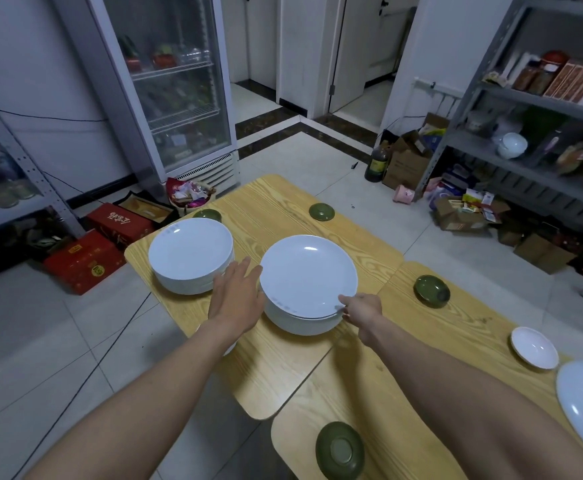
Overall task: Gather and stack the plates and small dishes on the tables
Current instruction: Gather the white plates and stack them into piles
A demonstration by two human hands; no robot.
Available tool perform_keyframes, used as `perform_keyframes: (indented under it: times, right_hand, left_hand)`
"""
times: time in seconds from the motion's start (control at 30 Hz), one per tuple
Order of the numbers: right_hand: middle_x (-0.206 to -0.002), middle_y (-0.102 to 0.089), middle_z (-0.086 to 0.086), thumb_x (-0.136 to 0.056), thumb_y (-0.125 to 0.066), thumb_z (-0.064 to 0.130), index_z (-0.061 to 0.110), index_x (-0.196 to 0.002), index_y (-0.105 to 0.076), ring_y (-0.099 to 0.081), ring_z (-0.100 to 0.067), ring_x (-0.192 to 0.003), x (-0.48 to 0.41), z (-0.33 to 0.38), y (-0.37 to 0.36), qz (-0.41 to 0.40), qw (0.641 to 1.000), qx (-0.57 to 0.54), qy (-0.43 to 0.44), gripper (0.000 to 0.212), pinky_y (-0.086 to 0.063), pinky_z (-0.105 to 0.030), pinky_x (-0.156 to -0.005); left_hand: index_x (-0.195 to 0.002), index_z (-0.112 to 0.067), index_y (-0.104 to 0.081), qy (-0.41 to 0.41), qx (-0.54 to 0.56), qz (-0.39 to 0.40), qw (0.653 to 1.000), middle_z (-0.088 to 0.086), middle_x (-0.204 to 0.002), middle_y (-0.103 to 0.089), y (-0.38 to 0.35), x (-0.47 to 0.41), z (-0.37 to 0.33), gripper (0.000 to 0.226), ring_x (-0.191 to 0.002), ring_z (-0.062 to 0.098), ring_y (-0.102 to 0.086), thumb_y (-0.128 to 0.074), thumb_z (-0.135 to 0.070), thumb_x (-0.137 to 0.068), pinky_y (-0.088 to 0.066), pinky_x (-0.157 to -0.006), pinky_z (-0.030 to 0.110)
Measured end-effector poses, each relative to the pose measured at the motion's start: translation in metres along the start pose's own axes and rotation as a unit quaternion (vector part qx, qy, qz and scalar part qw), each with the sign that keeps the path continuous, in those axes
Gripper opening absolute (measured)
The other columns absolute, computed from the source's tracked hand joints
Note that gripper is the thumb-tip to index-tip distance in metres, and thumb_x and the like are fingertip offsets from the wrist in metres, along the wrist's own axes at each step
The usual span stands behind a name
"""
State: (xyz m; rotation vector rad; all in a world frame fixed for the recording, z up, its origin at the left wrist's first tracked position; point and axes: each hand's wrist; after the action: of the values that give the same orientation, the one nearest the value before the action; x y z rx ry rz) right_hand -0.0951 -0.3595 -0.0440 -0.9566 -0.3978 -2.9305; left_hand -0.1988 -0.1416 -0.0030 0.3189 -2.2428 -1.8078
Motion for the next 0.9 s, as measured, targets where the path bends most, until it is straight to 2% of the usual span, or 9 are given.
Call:
perform_keyframes:
  times: [0.1,0.17,0.2,0.27,0.33,0.37,0.43,0.63,0.9]
  right_hand:
    - [-0.132,-0.059,-0.011,-0.093,-0.066,0.012,0.004,-0.138,-0.052,-0.059,-0.030,-0.116,0.017,0.003,0.010,0.003,0.999,0.034,0.042,0.048,-0.048,-0.042,-0.103]
    - [-0.149,-0.046,-0.010,-0.095,-0.065,0.023,0.011,-0.151,-0.037,-0.047,-0.030,-0.134,0.031,0.004,0.022,0.003,0.984,0.144,0.108,0.064,-0.041,-0.041,-0.109]
    - [-0.156,-0.036,-0.009,-0.095,-0.064,0.032,0.016,-0.155,-0.029,-0.038,-0.030,-0.141,0.038,0.002,0.030,0.005,0.960,0.239,0.146,0.071,-0.035,-0.044,-0.113]
    - [-0.165,-0.013,-0.008,-0.095,-0.056,0.050,0.025,-0.159,-0.014,-0.013,-0.029,-0.152,0.051,-0.004,0.050,0.004,0.872,0.447,0.201,0.080,-0.016,-0.052,-0.121]
    - [-0.167,0.004,-0.009,-0.096,-0.047,0.059,0.027,-0.159,-0.003,0.006,-0.030,-0.153,0.067,-0.010,0.076,-0.015,0.787,0.575,0.222,0.084,-0.001,-0.060,-0.119]
    - [-0.166,0.009,-0.010,-0.095,-0.044,0.063,0.026,-0.159,-0.001,0.010,-0.032,-0.152,0.076,-0.013,0.091,-0.031,0.761,0.609,0.222,0.085,0.001,-0.063,-0.118]
    - [-0.165,0.012,-0.012,-0.095,-0.039,0.067,0.025,-0.159,0.001,0.012,-0.035,-0.152,0.092,-0.020,0.126,-0.070,0.737,0.641,0.203,0.087,0.001,-0.066,-0.117]
    - [-0.166,0.010,-0.013,-0.096,-0.038,0.065,0.023,-0.159,0.002,0.009,-0.034,-0.152,0.130,-0.056,0.241,-0.150,0.735,0.647,0.138,0.086,0.000,-0.066,-0.117]
    - [-0.165,0.014,-0.011,-0.098,-0.041,0.060,0.024,-0.159,0.005,0.012,-0.031,-0.152,0.156,-0.130,0.372,-0.180,0.797,0.569,0.091,0.085,0.003,-0.063,-0.118]
  left_hand:
    - [-0.150,-0.024,-0.032,-0.021,-0.006,-0.008,1.000,0.004,-0.162,-0.019,0.004,0.004,-0.008,0.055,-0.148,0.024,-0.016,-0.046,-0.035,-0.098,-0.016,-0.118,0.044]
    - [-0.150,-0.024,-0.031,-0.034,-0.008,-0.006,0.999,0.002,-0.162,-0.017,0.005,0.006,-0.018,0.055,-0.148,0.024,-0.014,-0.046,-0.037,-0.098,-0.014,-0.118,0.044]
    - [-0.150,-0.025,-0.030,-0.044,-0.010,-0.004,0.999,0.002,-0.163,-0.015,0.006,0.008,-0.024,0.056,-0.148,0.024,-0.013,-0.045,-0.038,-0.098,-0.014,-0.118,0.045]
    - [-0.151,-0.026,-0.028,-0.074,-0.020,0.005,0.997,0.001,-0.164,-0.010,0.004,0.010,-0.042,0.057,-0.150,0.024,-0.008,-0.044,-0.040,-0.098,-0.012,-0.118,0.048]
    - [-0.152,-0.027,-0.025,-0.114,-0.033,0.015,0.993,0.001,-0.164,-0.005,0.002,0.015,-0.066,0.059,-0.151,0.026,-0.003,-0.043,-0.042,-0.098,-0.009,-0.118,0.051]
    - [-0.153,-0.028,-0.023,-0.135,-0.037,0.021,0.990,0.001,-0.165,-0.003,0.000,0.019,-0.080,0.060,-0.151,0.027,-0.001,-0.042,-0.043,-0.098,-0.008,-0.118,0.053]
    - [-0.154,-0.028,-0.020,-0.174,-0.033,0.030,0.984,0.001,-0.165,0.000,-0.003,0.028,-0.112,0.062,-0.151,0.027,0.002,-0.041,-0.045,-0.098,-0.005,-0.119,0.054]
    - [-0.153,-0.029,-0.021,-0.279,-0.025,0.045,0.959,0.002,-0.165,0.000,-0.020,0.072,-0.217,0.064,-0.151,0.028,0.003,-0.044,-0.046,-0.096,-0.006,-0.119,0.056]
    - [-0.153,-0.027,-0.022,-0.350,-0.037,0.059,0.934,0.004,-0.165,-0.003,-0.064,0.138,-0.362,0.063,-0.151,0.029,-0.001,-0.044,-0.045,-0.097,-0.009,-0.118,0.056]
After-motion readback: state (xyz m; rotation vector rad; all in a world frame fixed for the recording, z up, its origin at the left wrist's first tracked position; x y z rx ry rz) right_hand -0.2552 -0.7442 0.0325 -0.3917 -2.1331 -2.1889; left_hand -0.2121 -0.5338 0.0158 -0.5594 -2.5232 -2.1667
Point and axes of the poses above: each hand's wrist, its own x-axis away from the middle knuckle, its own y-axis out of the back of the hand, z = x × y
